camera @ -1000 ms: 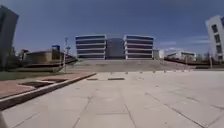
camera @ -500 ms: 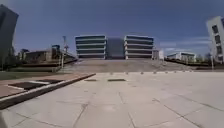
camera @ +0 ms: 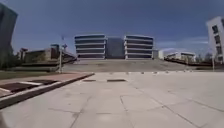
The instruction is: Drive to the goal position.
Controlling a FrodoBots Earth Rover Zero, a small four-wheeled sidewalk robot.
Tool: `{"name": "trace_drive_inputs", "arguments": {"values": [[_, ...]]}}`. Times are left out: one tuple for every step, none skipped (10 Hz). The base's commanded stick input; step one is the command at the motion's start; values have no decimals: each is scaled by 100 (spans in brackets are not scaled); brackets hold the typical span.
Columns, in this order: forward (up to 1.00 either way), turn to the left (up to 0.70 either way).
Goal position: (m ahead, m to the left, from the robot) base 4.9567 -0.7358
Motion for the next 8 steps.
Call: {"name": "trace_drive_inputs", "arguments": {"values": [[70,-5],[70,-5],[70,-5],[70,-5],[70,-5],[70,-5],[70,-5],[70,-5]]}}
